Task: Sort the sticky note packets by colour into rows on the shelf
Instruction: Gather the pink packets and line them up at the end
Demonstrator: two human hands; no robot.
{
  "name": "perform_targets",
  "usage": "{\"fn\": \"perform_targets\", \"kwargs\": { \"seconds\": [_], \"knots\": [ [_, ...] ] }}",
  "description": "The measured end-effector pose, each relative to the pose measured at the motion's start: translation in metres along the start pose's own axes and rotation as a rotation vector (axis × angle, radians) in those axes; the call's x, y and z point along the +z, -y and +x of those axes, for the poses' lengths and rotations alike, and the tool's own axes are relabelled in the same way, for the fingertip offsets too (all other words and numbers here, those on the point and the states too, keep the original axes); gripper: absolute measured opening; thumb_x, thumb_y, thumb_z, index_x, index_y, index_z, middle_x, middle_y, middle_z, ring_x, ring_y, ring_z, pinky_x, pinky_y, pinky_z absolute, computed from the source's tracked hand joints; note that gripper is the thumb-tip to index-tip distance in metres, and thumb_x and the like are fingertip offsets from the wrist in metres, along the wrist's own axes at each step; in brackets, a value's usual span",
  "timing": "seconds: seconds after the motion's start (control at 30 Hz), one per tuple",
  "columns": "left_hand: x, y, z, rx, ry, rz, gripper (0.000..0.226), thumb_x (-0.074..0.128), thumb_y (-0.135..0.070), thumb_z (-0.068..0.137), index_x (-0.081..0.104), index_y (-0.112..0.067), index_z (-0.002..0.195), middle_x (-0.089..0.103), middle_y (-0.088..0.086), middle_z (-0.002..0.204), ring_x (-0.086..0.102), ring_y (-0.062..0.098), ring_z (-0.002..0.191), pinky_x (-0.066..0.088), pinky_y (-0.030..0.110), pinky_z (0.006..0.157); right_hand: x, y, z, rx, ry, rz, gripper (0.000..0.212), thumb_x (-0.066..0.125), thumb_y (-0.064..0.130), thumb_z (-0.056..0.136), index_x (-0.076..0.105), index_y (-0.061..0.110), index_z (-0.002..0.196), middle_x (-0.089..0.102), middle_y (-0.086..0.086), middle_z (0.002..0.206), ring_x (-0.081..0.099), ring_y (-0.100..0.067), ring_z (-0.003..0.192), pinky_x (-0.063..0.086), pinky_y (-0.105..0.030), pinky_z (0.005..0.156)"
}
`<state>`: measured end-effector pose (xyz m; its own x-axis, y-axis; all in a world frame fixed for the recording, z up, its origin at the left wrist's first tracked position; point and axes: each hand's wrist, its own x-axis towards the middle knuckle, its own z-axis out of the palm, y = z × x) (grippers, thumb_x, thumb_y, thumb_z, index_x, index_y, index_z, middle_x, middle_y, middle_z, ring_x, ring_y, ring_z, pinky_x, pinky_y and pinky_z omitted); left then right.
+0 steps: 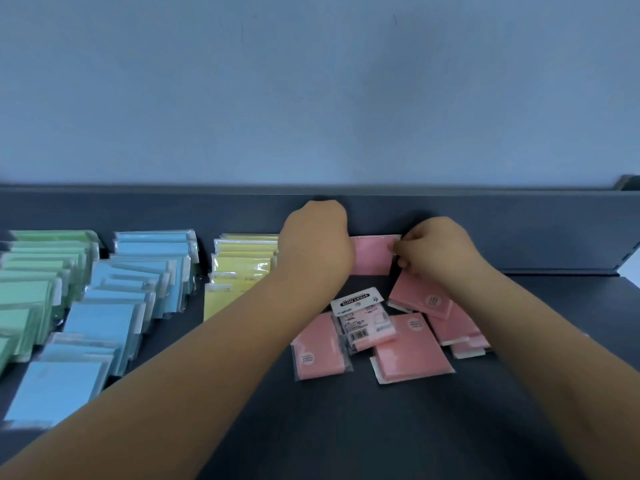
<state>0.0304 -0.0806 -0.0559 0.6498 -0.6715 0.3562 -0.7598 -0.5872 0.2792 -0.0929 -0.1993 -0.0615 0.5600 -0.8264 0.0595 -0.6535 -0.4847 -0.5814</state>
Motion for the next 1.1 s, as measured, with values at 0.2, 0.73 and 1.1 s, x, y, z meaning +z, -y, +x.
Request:
{"fn": "perform_targets", "kwargs": {
  "seconds": [0.2,0.73,1.1],
  "knots": [
    [-0.001,0.002,0.005,-0.054,-0.024,-0.065,0.033,0.065,-0.012,0.080,0.039,-0.013,0.059,0.043,0.003,0.060,0.037,0.020,0.049,0.021,0.029,0.043,-0.005,0.005,0.003,0.002,0.009,0.055,0.029,0.067,0.019,0.090,0.077,0.007,0.065,0.076,-0.009,0.069,0.070,-0.032,0.078,0.058,-0.040,0.079],
    [0.006,0.010,-0.005,0.048,-0.151,-0.076,0.025,0.056,-0.011,0.083,0.040,-0.012,0.064,0.043,0.003,0.070,0.044,0.029,0.064,0.022,0.034,0.050,0.006,-0.004,-0.002,-0.003,-0.089,0.166,0.028,0.070,0.020,0.088,0.077,0.013,0.063,0.076,-0.002,0.065,0.074,-0.023,0.072,0.059,-0.041,0.084],
    [0.002,0.008,-0.014,0.048,-0.146,0.018,0.034,0.054,-0.012,0.090,0.030,-0.016,0.066,0.041,0.003,0.082,0.042,0.028,0.063,0.019,0.031,0.047,0.004,-0.004,-0.002,-0.011,-0.091,-0.011,0.036,0.072,0.033,0.084,0.076,-0.001,0.076,0.074,-0.021,0.074,0.071,-0.036,0.076,0.060,-0.045,0.075]
  ]
}}
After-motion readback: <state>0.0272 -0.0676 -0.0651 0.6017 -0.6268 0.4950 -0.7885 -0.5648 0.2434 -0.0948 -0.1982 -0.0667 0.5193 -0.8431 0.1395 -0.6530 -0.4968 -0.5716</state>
